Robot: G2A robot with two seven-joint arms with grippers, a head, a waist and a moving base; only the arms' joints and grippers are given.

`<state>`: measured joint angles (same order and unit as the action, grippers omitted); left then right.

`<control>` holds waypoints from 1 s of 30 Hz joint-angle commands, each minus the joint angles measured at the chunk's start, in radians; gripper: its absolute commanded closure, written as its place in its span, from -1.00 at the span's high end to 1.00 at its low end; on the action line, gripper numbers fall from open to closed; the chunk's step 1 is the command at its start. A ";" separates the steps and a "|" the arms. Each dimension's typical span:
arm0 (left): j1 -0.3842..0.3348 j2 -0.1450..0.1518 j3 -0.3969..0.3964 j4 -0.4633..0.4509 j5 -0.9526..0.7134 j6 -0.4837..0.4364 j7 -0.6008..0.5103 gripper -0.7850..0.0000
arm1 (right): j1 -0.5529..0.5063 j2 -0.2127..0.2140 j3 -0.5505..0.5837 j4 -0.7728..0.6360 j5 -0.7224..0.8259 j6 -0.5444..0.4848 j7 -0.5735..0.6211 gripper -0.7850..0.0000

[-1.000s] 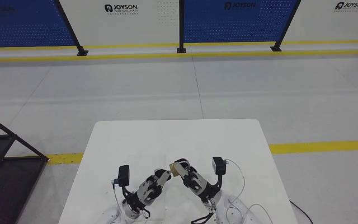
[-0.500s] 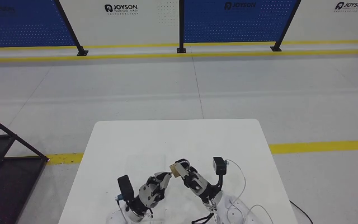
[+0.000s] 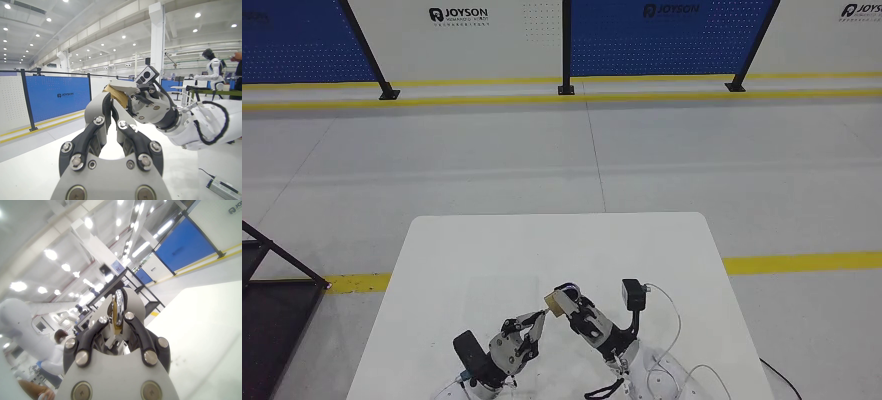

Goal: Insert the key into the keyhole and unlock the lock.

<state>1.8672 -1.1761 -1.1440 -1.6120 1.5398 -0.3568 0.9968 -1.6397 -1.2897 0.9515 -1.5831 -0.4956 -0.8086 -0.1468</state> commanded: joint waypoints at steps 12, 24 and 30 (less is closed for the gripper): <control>-0.032 -0.006 0.030 0.040 0.133 0.243 0.082 -1.00 | 0.002 0.001 0.002 0.004 0.006 0.000 0.005 -1.00; -0.062 -0.014 0.045 0.072 0.235 0.482 0.131 -1.00 | 0.002 0.001 0.004 0.005 0.008 0.000 0.008 -1.00; -0.074 -0.017 0.050 0.086 0.282 0.577 0.129 -1.00 | 0.000 0.002 0.003 0.002 0.005 0.003 0.011 -1.00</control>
<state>1.7944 -1.1924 -1.0972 -1.5278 1.8164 0.2109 1.1271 -1.6399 -1.2882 0.9549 -1.5805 -0.4903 -0.8058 -0.1362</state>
